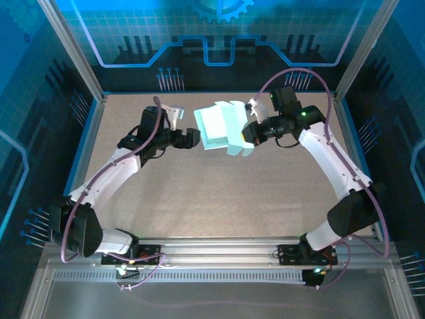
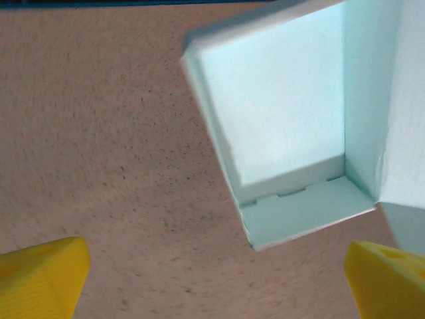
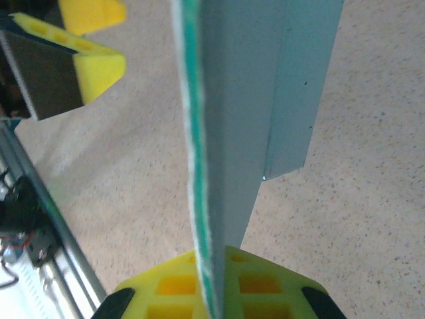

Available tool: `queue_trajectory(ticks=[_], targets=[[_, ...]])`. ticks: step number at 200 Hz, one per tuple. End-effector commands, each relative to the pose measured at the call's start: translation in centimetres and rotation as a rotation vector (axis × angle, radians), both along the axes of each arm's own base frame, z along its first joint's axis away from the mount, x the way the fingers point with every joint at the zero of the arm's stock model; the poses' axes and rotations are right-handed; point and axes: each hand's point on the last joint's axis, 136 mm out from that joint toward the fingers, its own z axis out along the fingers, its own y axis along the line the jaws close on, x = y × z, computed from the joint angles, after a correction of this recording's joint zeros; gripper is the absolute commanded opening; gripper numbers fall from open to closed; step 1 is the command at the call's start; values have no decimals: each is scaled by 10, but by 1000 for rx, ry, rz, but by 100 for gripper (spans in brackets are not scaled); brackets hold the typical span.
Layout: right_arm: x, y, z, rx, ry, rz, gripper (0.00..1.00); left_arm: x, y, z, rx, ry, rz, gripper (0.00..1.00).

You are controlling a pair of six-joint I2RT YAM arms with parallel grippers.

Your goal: Fold the paper box

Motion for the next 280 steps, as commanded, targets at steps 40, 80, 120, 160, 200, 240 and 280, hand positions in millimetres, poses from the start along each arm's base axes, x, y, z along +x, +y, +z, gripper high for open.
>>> queue_trajectory(ticks=[40,80,120,160,200,240,280], targets=[[-47,-9,-15,-92,71,319,0,-25,-19,-46,367,17,-489,95],[-50,-8,-21,-103,128,372,0,-3,-20,-46,498,-56,-467,79],[-47,-1,-20,-63,152,377,0,8,-29,-42,545,-141,-459,60],[-47,3,-18,-36,165,382,0,15,-43,-45,548,-195,-474,53],[-47,3,-15,-31,162,376,0,22,-46,-50,584,-212,-461,42],[-41,2,-11,-15,154,344,2,21,-47,-48,577,-214,-455,22],[-34,4,-10,-7,153,314,16,16,-48,-53,567,-186,-448,13]])
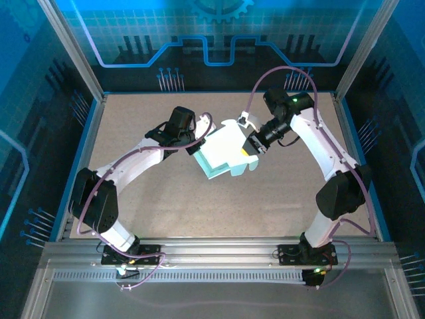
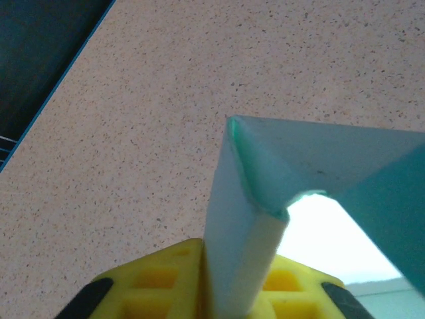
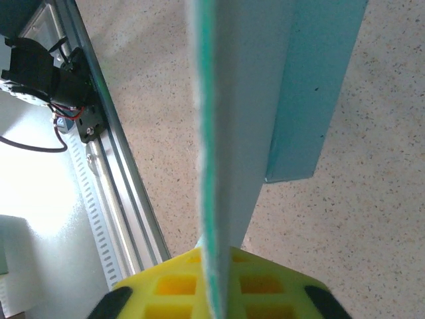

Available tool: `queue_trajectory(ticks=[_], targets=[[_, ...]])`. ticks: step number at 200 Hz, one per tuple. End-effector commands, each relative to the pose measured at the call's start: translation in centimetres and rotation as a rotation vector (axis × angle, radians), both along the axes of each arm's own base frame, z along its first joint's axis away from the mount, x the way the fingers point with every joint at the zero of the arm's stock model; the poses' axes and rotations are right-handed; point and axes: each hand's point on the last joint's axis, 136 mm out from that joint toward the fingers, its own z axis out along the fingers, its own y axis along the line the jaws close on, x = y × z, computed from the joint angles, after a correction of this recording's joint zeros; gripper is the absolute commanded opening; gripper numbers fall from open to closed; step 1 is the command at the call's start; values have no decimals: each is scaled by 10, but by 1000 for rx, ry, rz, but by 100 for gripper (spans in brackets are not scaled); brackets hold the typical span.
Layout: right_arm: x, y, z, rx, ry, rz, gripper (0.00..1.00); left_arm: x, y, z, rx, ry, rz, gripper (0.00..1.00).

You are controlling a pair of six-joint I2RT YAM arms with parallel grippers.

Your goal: Fold the paper box

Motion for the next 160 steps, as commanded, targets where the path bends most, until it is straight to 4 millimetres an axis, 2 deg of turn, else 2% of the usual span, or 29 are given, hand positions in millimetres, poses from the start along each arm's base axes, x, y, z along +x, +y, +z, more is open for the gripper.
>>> queue_trajectory(ticks=[1,24,50,69,92,111,134,160], targets=[[10,3,13,45,-12,-31,16,-5,-1,-7,5,19,5,13],[17,6,20,68,-22,-70,32,-8,-2,-8,-37,27,27,12],[34,3,38,98,-68,-186,70,-9,-3,-10,-95,57,77,11],[51,-8,56,125,-109,-316,85,-9,-2,-12,-145,92,145,10],[69,-32,75,137,-191,-528,90,-10,2,-13,-235,140,270,11],[76,-61,80,108,-274,-710,90,-14,10,-20,-305,209,407,11],[69,-88,77,84,-337,-861,90,-26,16,-36,-358,334,559,12],[48,-95,66,75,-372,-881,90,-49,21,-58,-390,481,712,13]])
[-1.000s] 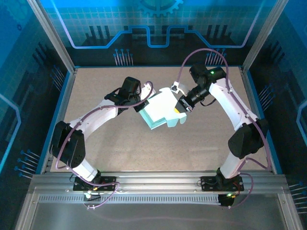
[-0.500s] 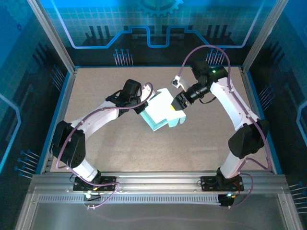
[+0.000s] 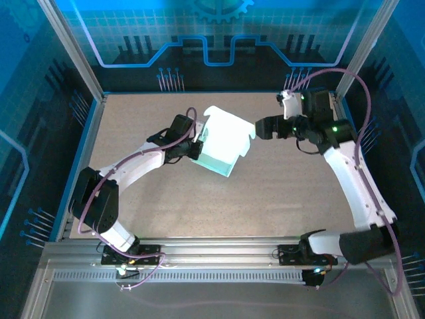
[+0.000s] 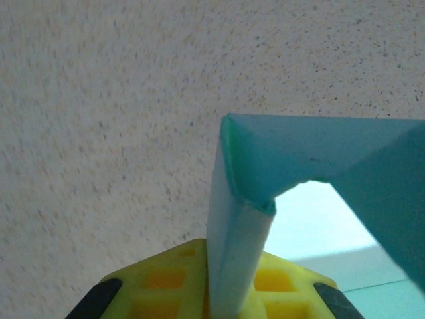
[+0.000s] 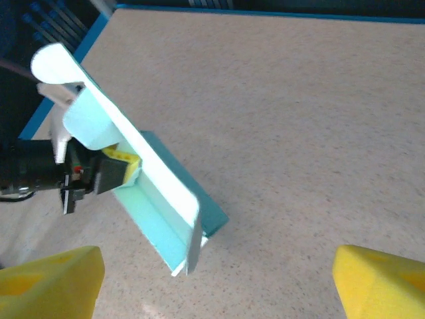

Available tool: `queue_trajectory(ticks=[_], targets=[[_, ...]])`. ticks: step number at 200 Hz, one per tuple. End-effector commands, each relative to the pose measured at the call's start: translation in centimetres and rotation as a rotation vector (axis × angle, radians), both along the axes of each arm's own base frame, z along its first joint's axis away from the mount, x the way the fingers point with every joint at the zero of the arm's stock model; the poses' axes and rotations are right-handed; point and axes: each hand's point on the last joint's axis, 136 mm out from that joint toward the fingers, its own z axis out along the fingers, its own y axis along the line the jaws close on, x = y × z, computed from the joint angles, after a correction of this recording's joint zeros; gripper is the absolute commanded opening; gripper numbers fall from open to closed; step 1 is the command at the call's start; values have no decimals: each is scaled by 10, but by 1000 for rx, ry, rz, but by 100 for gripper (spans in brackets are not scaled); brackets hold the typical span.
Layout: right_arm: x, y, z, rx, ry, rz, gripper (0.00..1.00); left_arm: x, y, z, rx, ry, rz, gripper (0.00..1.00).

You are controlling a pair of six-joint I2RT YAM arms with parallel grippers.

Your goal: Fold the paper box

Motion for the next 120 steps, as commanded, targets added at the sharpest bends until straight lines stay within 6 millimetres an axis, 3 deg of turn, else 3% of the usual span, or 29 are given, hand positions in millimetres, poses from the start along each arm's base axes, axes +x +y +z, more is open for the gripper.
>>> queue_trajectory(ticks=[1,48,77,99,110,120], targets=[[2,-17,-6,-7,-43,-130,90,-28,8,-19,-82,182,201,14],[-30,-11,-46,-62,-5,-115,90,-63,14,-60,-107,377,351,15],[-37,-12,-67,-84,36,-123,90,-72,15,-81,-64,431,363,15],[-37,-14,-70,-92,36,-127,91,-74,15,-88,-55,446,370,16],[-36,-14,-69,-99,32,-124,91,-74,12,-89,-75,441,368,22],[-35,-14,-67,-100,30,-123,91,-74,11,-91,-89,443,371,35]])
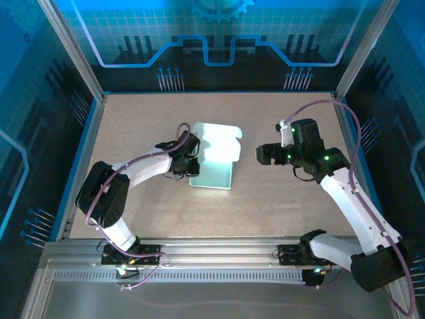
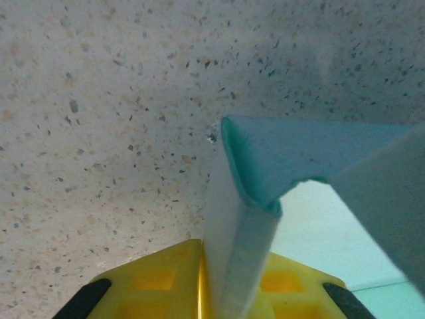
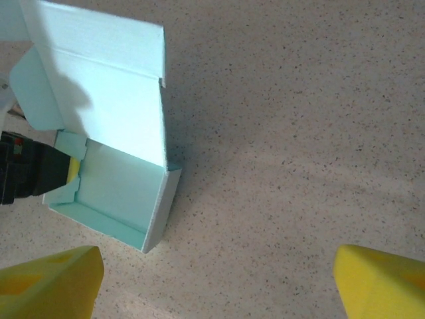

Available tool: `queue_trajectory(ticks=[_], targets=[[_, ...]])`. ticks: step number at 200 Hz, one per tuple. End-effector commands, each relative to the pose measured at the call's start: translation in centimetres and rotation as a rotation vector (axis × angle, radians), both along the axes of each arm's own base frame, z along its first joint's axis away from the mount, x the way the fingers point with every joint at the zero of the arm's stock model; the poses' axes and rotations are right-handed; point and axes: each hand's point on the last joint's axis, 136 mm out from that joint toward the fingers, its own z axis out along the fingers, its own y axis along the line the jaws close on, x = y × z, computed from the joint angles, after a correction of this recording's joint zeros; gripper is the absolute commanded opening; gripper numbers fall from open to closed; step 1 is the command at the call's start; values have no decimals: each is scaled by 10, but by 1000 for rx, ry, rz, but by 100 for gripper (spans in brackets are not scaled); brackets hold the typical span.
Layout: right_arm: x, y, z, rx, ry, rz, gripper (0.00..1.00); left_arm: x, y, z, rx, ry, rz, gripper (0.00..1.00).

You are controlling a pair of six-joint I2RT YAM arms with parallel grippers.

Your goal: Fold the paper box

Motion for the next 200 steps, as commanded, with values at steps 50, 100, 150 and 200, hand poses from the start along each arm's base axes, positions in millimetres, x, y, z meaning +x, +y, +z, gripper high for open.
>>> queue_trajectory(ticks=[50,100,150,200], targets=[[10,5,15,5,-51,3,91,-12,-10,-3,-92,19,36,57],[22,24,1,-12,-10,37,91,-1,-10,18,-107,-55,14,73],[31,40,-8,-30,23,56,90,-9,-8,-5,-87,47,42,60],[30,42,-21,-2,60,22,88,-19,-11,-23,-81,95,69,38]])
